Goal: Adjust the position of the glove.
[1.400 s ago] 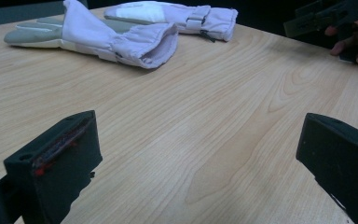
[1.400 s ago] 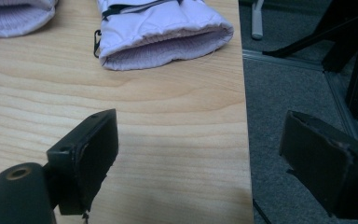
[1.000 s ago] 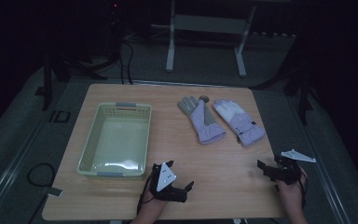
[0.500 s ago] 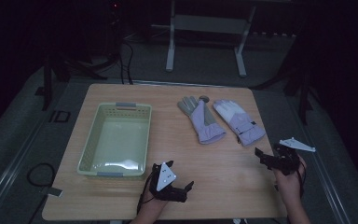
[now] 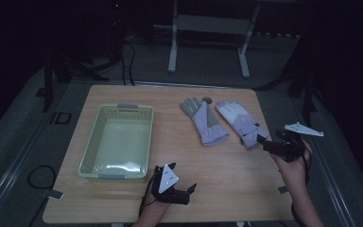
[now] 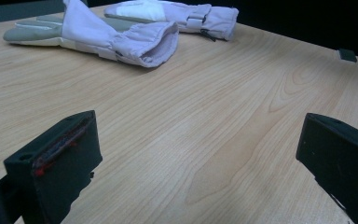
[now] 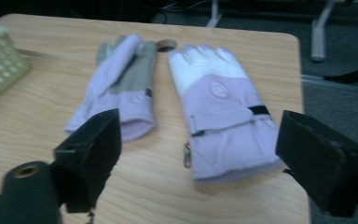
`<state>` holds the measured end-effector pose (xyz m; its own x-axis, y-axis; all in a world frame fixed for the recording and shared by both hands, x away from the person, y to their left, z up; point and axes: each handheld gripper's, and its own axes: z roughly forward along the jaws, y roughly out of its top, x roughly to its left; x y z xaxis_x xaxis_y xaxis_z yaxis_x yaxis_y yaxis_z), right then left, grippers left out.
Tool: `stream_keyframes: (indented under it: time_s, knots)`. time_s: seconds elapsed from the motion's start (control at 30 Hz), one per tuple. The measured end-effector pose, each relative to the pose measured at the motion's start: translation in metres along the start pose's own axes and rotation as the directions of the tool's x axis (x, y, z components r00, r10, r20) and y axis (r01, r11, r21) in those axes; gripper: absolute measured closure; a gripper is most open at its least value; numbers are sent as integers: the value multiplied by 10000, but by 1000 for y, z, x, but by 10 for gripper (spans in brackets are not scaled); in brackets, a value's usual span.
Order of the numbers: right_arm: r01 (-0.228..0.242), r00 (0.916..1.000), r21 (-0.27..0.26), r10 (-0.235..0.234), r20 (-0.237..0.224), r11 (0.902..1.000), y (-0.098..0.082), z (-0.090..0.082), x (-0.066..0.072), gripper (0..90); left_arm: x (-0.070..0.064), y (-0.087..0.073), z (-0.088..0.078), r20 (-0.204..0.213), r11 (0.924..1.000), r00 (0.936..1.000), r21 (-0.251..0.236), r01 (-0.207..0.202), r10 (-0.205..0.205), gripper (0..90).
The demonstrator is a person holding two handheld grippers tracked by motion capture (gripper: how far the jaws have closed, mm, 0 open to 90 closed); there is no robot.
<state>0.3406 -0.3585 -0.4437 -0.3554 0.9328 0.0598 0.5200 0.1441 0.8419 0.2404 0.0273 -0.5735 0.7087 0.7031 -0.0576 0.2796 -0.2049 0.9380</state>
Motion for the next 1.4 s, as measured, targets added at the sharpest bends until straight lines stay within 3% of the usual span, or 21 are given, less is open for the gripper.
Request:
stream_keyframes:
  time_s: [0.1, 0.4, 0.77, 1.1, 1.27, 1.4]
  knots:
    - [-239, 9987, 42, 241, -447, 9997, 9, 1, 1, 197, 0, 0, 0, 43, 10000, 10000, 6, 2, -2, 0]
    - [530, 9973, -6, -529, -516, 9986, 35, 13, 20, 217, -1, 0, 0, 42, 9999, 9999, 35, -136, 136, 0]
    - [870, 9904, 234, -839, -1096, 9959, 58, 38, 45, 252, -2, 0, 1, 73, 9998, 9998, 49, -178, 177, 0]
    - [1471, 9801, 273, -1420, -1391, 9887, 85, 78, 76, 279, -1, 0, 0, 121, 9999, 9998, 39, -144, 144, 0]
    - [1570, 9772, 602, -1462, -1541, 9858, 91, 98, 86, 269, -1, 0, 0, 151, 9999, 9998, 50, -162, 161, 0]
    - [1884, 9712, 887, -1721, -1650, 9781, 91, 114, 93, 279, -2, 0, 1, 152, 9998, 9997, 30, -194, 194, 0]
